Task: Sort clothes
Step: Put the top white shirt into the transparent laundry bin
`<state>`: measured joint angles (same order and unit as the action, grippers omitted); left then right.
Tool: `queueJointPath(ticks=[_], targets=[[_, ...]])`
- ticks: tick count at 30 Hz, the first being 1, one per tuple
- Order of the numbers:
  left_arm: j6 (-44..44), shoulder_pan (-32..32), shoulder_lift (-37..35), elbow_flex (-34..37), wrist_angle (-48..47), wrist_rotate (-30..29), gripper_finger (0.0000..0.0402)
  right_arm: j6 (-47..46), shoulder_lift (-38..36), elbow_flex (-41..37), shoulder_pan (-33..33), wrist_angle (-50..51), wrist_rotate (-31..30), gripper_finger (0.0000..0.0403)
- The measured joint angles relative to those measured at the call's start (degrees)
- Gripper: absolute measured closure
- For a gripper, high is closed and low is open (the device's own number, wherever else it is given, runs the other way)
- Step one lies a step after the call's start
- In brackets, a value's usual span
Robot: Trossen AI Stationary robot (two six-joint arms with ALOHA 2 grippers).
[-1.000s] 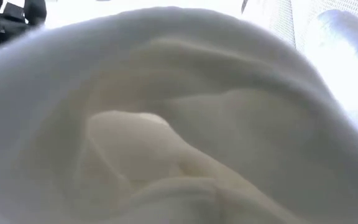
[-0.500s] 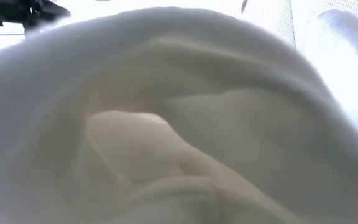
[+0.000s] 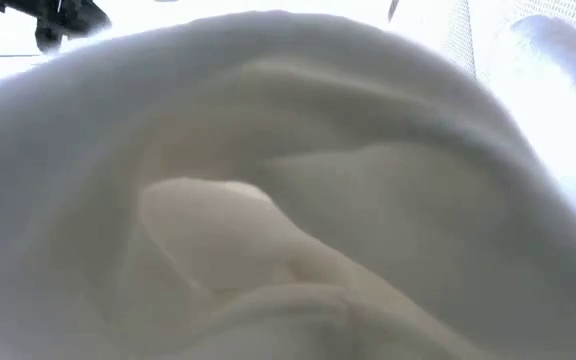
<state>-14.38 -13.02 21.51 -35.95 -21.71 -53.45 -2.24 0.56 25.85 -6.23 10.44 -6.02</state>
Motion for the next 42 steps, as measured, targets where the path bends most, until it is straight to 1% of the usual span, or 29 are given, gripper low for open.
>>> queueJointPath(ticks=[4,6,9,11,13,15,17,21,23,25,30,32,36,39,42], targets=[[2.6,0.0,2.3,-2.9,0.1,0.0,0.0401,1.8,0.2,0.0,0.0,-0.1,-0.7,0.0385],[3.9,0.0,3.4,-4.5,0.5,-0.1,0.0401,1.6,0.9,0.1,0.0,-0.9,-4.9,0.0385],[6.2,0.0,5.2,-6.0,0.7,-0.2,0.0401,1.7,3.2,1.0,0.0,-0.9,-13.5,0.0385],[8.2,0.0,6.2,-6.7,1.2,-0.2,0.0401,2.9,5.4,2.1,0.0,-0.6,-18.2,0.0385],[10.3,0.0,7.0,-7.4,2.4,-0.2,0.0401,4.1,8.2,3.5,0.0,0.3,-21.1,0.0385],[11.7,0.0,7.8,-8.2,3.3,-0.2,0.0401,4.8,11.1,5.6,0.0,1.8,-22.7,0.0385],[11.8,0.0,8.4,-9.0,3.4,-0.2,0.0401,4.8,14.4,8.4,0.0,3.9,-24.7,0.0385],[11.8,0.0,9.5,-9.9,3.5,-0.2,0.0401,2.9,20.8,15.3,0.0,11.6,-32.3,0.0385],[11.8,0.0,9.9,-9.9,3.4,-0.2,0.0401,0.6,23.9,18.8,0.0,17.0,-36.1,0.0385],[11.8,0.0,10.2,-9.7,3.4,-0.2,0.0401,-2.6,26.6,22.4,0.0,22.2,-38.5,0.0385],[11.9,0.0,10.5,-9.0,3.1,-0.6,0.0401,-14.1,32.3,30.5,0.0,35.0,-40.3,0.0385],[12.1,0.0,10.4,-9.0,3.2,-2.9,0.0401,-19.8,34.3,33.5,0.0,40.7,-42.1,0.0385],[12.4,0.0,10.4,-9.0,3.2,-9.7,0.0401,-30.3,37.9,39.2,0.9,53.6,-44.1,0.0385],[12.4,0.0,10.4,-9.0,3.2,-10.5,0.0402,-37.1,40.2,42.6,2.3,62.3,-44.2,0.0385],[12.9,0.0,11.0,-8.9,3.2,-10.5,0.0401,-40.6,41.7,44.7,3.8,67.0,-43.9,0.0385]])
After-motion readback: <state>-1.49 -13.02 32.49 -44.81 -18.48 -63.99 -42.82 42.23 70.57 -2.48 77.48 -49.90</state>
